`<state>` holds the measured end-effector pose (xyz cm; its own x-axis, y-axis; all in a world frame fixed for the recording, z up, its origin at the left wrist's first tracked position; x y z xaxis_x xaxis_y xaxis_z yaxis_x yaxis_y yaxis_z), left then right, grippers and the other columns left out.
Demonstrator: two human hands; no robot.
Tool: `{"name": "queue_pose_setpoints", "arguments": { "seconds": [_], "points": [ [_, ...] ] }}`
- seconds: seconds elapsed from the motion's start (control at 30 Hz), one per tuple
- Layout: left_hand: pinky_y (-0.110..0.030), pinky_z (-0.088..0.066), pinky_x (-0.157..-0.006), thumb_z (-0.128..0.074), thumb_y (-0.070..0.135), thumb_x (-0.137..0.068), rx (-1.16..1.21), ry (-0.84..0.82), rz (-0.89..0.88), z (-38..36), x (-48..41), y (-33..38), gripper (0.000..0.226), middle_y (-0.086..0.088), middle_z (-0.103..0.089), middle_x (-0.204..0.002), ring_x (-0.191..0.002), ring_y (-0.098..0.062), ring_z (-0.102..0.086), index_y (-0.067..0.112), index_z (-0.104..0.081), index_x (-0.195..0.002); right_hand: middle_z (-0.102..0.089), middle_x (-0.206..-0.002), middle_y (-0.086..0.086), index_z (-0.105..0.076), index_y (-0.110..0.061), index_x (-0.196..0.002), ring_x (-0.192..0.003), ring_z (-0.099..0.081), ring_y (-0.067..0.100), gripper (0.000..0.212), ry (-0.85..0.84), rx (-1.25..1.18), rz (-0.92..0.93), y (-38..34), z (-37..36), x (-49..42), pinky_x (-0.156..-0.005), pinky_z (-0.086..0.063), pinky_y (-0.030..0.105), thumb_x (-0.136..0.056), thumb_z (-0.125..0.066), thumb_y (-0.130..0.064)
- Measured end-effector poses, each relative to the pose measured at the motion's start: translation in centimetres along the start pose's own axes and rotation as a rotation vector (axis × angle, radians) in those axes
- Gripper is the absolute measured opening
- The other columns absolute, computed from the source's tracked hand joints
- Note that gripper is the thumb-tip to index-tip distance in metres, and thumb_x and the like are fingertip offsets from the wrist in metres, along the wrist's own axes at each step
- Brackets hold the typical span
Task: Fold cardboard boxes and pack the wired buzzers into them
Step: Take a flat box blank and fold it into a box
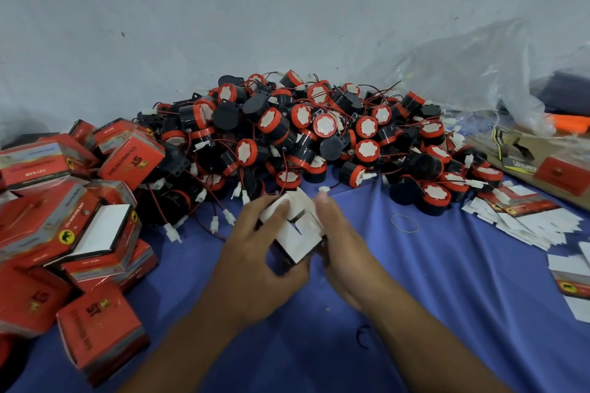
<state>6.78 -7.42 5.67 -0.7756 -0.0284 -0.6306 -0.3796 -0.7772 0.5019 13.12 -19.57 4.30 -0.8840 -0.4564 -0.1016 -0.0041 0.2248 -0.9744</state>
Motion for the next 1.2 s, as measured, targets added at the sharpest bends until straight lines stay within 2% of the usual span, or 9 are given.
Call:
{"name": "queue_pose_setpoints", "arguments": {
  "seconds": [0.17,0.3,0.4,0.57,0.7,0.87,1.0,1.1,1.2],
  "points": [
    [-0.015,-0.042,-0.099,-0.074,0.037,-0.071,-0.036,-0.029,-0.03,-0.2,-0.1,0.8,0.069,-0.001,-0.047,-0.138,-0.124,-0.013,-0.049,0.011,-0.057,-0.133,-0.074,-0.101,0.006,-0.064,-0.032,-0.114,-0.096,-0.07,0.023,0.026,-0.088,0.162,0.034,-0.5,0.9,0.3,-0.086,-0.057,0.038,-0.088,-0.066,-0.038],
    [-0.001,-0.031,-0.097,-0.069,0.053,-0.068,0.152,0.027,0.083,0.2,0.2,0.8,0.081,0.014,-0.044,-0.139,-0.127,0.006,-0.04,0.03,-0.04,-0.139,-0.072,-0.116,-0.005,-0.059,-0.036,-0.133,-0.106,-0.069,0.016,0.035,-0.066,0.293,0.163,-0.8,0.3,0.8,-0.091,-0.057,0.04,-0.102,-0.054,-0.021],
    [-0.002,-0.03,-0.1,-0.076,0.043,-0.069,0.089,0.095,0.025,0.1,0.4,0.9,0.086,-0.001,-0.048,-0.139,-0.127,-0.003,-0.043,0.012,-0.043,-0.142,-0.071,-0.121,-0.006,-0.056,-0.033,-0.139,-0.112,-0.067,0.016,0.038,-0.04,0.292,0.19,-0.6,0.1,0.9,-0.096,-0.055,0.044,-0.105,-0.05,-0.017],
    [-0.022,-0.041,-0.108,-0.073,0.04,-0.077,-0.05,0.2,-0.11,0.0,0.7,0.9,0.079,-0.02,-0.053,-0.137,-0.13,-0.024,-0.048,-0.012,-0.051,-0.132,-0.066,-0.129,-0.017,-0.056,-0.036,-0.138,-0.121,-0.062,0.008,0.042,0.014,0.154,0.185,-0.2,0.2,1.1,-0.102,-0.052,0.037,-0.103,-0.052,-0.013],
    [-0.028,-0.043,-0.108,-0.076,0.035,-0.078,-0.113,0.259,-0.202,0.0,0.8,0.9,0.074,-0.021,-0.053,-0.135,-0.129,-0.028,-0.05,-0.014,-0.053,-0.128,-0.065,-0.131,-0.015,-0.06,-0.037,-0.132,-0.124,-0.059,0.009,0.041,0.052,0.123,0.253,-0.6,0.0,1.4,-0.105,-0.05,0.039,-0.1,-0.056,-0.01],
    [-0.032,-0.047,-0.106,-0.084,0.035,-0.074,-0.187,0.297,-0.24,0.1,1.1,0.9,0.078,-0.024,-0.055,-0.132,-0.126,-0.031,-0.053,-0.016,-0.055,-0.125,-0.054,-0.14,-0.011,-0.051,-0.021,-0.145,-0.133,-0.05,0.011,0.042,0.03,0.373,0.39,-0.6,-0.7,1.5,-0.108,-0.046,0.039,-0.103,-0.052,-0.014],
    [-0.033,-0.047,-0.106,-0.078,0.032,-0.079,-0.229,0.298,-0.273,0.1,1.1,0.9,0.07,-0.024,-0.054,-0.133,-0.128,-0.031,-0.052,-0.016,-0.055,-0.125,-0.059,-0.138,-0.01,-0.06,-0.021,-0.137,-0.13,-0.053,0.006,0.034,0.014,0.171,0.269,-0.6,-0.3,0.9,-0.11,-0.044,0.034,-0.105,-0.048,-0.021],
    [-0.031,-0.046,-0.106,-0.077,0.032,-0.082,-0.235,0.288,-0.308,-0.4,1.3,1.0,0.068,-0.022,-0.052,-0.136,-0.13,-0.027,-0.051,-0.012,-0.054,-0.128,-0.071,-0.122,0.002,-0.067,-0.019,-0.127,-0.115,-0.066,0.019,0.031,-0.009,0.015,0.168,-0.3,0.2,0.4,-0.099,-0.054,0.037,-0.1,-0.056,-0.008],
    [-0.037,-0.047,-0.106,-0.074,0.039,-0.087,-0.24,0.246,-0.349,-0.7,1.5,0.7,0.071,-0.021,-0.05,-0.14,-0.135,-0.026,-0.046,-0.008,-0.05,-0.135,-0.076,-0.107,0.0,-0.067,-0.025,-0.123,-0.099,-0.071,0.018,0.031,-0.01,0.121,0.191,-0.4,0.8,0.3,-0.084,-0.059,0.031,-0.1,-0.058,-0.007]
  ]
}}
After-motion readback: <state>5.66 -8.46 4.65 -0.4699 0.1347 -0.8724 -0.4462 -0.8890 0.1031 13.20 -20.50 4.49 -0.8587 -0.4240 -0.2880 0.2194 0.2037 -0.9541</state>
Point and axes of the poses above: each hand's wrist, its own x-axis away from the middle knuckle, its own z-axis out of the back of the hand, y = z × x, the point moved 5 cm from there along -x, towards the middle knuckle
